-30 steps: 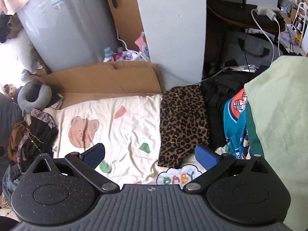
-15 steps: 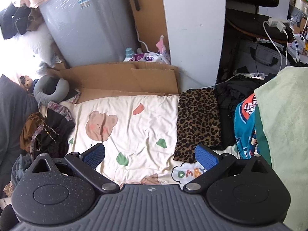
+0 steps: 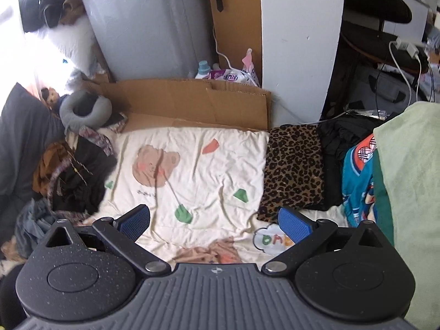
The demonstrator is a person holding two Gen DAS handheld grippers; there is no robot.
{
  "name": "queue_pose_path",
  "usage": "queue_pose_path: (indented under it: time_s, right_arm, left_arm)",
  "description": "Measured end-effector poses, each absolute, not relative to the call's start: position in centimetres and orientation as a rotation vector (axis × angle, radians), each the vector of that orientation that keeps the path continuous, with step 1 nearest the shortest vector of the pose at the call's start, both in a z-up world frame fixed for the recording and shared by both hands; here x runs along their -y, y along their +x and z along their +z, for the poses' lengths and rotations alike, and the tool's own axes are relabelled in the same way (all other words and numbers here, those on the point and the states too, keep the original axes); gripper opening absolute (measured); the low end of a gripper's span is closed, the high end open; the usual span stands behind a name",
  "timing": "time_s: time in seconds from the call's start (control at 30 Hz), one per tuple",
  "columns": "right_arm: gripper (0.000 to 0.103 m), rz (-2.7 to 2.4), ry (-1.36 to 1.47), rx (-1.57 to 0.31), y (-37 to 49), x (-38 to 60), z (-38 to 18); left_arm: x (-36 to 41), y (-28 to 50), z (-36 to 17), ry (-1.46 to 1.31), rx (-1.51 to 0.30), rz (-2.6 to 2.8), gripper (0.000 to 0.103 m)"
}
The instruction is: Fold clothes
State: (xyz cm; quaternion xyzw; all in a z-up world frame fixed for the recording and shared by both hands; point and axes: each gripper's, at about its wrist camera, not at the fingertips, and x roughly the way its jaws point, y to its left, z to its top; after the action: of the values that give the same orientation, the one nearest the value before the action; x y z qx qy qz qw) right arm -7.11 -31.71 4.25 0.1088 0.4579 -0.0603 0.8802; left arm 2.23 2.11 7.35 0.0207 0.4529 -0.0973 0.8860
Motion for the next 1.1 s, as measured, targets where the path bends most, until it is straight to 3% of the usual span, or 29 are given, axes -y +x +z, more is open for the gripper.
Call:
queue_pose_path:
  time_s: [1.1]
  right_arm:
    - [0.102,-0.026,0.217,-0.999,-7.8,28.6,1.5]
  left_arm:
    - [-1.1,0.1,2.3,0.016,-0.983,-0.160,0.102]
